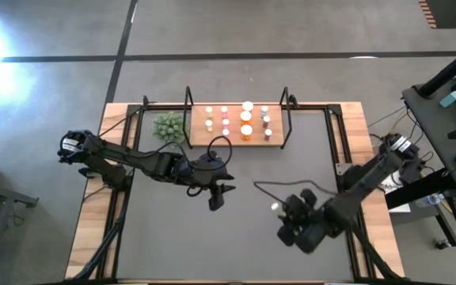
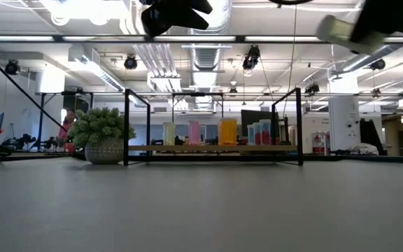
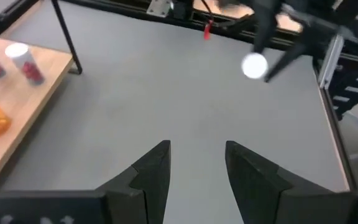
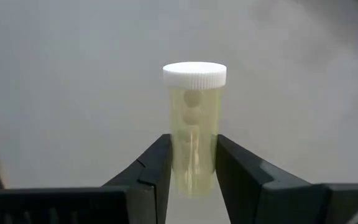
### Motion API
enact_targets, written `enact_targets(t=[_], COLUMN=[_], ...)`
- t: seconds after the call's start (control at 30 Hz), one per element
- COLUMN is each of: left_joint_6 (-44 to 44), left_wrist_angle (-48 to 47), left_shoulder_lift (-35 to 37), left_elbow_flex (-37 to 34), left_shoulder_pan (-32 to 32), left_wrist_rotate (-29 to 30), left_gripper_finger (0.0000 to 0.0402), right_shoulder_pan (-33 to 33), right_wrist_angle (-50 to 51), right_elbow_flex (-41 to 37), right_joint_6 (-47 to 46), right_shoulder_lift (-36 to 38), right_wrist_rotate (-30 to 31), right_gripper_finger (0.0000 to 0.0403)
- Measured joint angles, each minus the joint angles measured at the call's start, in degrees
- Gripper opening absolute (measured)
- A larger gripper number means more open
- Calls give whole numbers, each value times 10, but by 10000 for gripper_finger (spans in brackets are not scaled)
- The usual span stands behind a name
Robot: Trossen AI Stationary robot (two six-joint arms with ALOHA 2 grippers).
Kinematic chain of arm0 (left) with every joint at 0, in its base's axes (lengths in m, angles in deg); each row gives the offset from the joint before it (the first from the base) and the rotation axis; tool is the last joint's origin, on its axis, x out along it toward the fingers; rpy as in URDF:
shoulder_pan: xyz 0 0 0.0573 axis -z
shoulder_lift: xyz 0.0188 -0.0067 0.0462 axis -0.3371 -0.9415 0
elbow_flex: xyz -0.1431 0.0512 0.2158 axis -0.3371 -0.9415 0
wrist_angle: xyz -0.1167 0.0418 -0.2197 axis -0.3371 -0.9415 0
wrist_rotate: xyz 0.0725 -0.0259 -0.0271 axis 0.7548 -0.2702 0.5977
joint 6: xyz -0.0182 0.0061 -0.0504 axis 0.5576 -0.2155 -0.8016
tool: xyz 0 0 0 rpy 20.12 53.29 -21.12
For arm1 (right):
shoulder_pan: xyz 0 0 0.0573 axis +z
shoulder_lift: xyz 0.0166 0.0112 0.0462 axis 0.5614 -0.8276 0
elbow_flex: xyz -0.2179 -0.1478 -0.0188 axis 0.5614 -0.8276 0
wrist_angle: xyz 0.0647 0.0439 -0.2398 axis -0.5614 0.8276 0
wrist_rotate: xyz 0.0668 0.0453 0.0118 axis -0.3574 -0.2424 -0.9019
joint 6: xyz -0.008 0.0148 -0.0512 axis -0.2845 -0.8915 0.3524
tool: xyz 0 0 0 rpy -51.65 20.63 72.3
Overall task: Pick and place medicine bottles onto shelf by color
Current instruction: Put the yellow pill bottle on the shelf aligned with the other yellow pill bottles
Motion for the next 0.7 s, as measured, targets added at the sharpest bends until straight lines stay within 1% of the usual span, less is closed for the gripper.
enact_targets(t=[0.13, 0.33, 0.53, 0.7], left_joint_6=[11, 58, 100, 109], left_wrist_angle=[17, 59, 121, 144], left_shoulder_lift=[0, 0, -1, -1], left_elbow_flex=[0, 0, 0, 0], left_shoulder_pan=[-1, -3, -12, -31], left_wrist_rotate=[-1, -1, -1, -1], left_gripper_finger=[137, 137, 137, 151], right_shoulder_pan=[-56, -129, -186, -219], right_wrist_angle=[-11, -70, -119, -118], right_elbow_flex=[0, 0, 0, 22], right_joint_6=[91, 235, 362, 457], right_shoulder_lift=[36, 71, 83, 83], right_wrist_rotate=[2, -3, -41, -62], right_gripper_finger=[104, 104, 102, 99])
